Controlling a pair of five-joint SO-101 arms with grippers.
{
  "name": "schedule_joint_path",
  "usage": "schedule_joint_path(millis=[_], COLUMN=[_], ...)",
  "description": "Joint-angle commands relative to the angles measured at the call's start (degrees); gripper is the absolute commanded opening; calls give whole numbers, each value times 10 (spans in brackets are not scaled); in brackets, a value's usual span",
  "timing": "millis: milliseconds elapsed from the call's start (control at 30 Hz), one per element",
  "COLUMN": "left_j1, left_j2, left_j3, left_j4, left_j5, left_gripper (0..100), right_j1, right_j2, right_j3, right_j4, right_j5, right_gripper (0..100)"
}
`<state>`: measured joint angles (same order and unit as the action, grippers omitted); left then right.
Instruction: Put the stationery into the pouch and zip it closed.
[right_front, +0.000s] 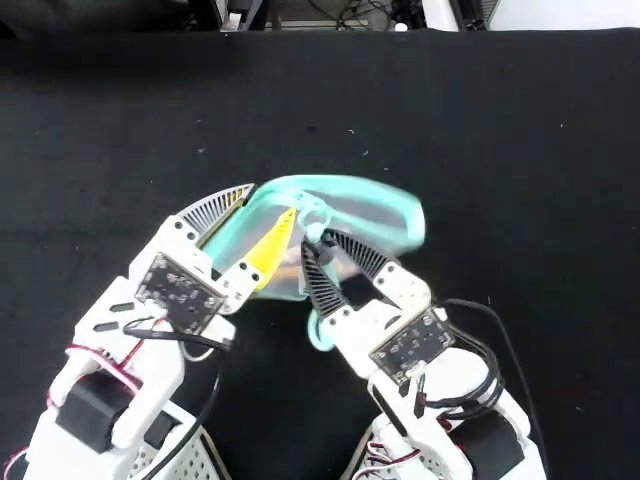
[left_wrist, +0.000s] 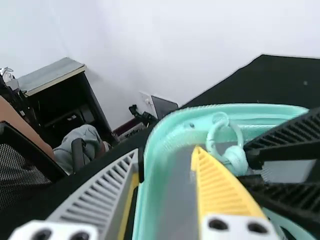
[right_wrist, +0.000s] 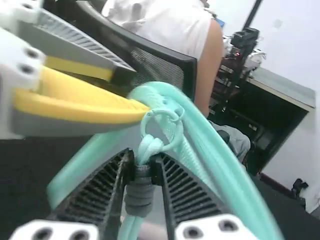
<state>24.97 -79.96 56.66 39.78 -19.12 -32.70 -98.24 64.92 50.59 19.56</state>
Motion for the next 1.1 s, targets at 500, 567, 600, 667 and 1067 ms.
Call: schedule_joint_path(millis=[500, 567, 600, 667, 1067], left_j1=[48, 51, 51, 49, 53], left_j2=[-55, -102, -126, -162, -193], left_j3=[5, -26, -39, -59, -46], left_j4=[120, 158, 174, 204, 279], left_j5=[-16, -15, -15, -15, -18], left_gripper=[177, 177, 177, 177, 180], right_j1=[-18, -18, -18, -19, -19], right_j2=[-2, -1, -1, 0, 1], right_j3=[-46, -56, -57, -58, -56], right_j4=[113, 141, 151, 168, 210], right_j5=[48, 69, 79, 92, 105], right_gripper=[13, 13, 13, 13, 13])
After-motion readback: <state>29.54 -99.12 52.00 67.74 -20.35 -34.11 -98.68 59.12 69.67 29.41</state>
